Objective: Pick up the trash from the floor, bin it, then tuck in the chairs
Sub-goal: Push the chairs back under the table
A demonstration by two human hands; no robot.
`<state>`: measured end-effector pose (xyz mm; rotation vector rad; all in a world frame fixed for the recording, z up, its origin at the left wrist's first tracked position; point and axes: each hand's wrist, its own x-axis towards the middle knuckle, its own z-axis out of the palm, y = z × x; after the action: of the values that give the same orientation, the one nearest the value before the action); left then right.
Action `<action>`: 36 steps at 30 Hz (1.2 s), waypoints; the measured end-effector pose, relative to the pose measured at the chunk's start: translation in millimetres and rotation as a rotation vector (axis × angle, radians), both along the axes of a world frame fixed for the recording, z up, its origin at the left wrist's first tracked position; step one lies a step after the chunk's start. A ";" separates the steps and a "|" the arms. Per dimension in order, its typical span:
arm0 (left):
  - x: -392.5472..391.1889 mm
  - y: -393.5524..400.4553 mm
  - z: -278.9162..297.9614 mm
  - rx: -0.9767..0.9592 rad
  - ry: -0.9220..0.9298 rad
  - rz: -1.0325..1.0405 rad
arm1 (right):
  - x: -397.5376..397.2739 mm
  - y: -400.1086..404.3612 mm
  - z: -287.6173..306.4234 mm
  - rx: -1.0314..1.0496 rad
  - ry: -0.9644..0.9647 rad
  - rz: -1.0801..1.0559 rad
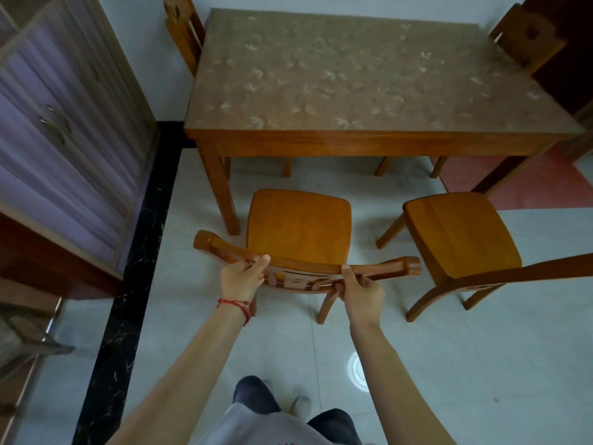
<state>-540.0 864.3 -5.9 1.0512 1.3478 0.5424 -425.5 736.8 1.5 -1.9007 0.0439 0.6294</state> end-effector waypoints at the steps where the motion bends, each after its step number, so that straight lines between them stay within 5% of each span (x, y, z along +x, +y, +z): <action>1: 1.1 1.3 -0.4 0.022 0.013 -0.012 | 1.0 1.1 -1.1 -0.011 -0.012 -0.011; 18: 53.8 15.3 -2.1 0.119 -0.038 -0.002 | 64.6 28.8 9.9 -0.058 -0.087 -0.013; 36: 170.6 55.7 -15.2 0.119 -0.028 0.113 | 193.1 80.1 -6.0 -0.042 -0.188 0.218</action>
<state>-369.5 920.0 -21.1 1.0645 1.3688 0.7265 -232.4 817.0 -4.5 -2.0137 -0.2757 0.5952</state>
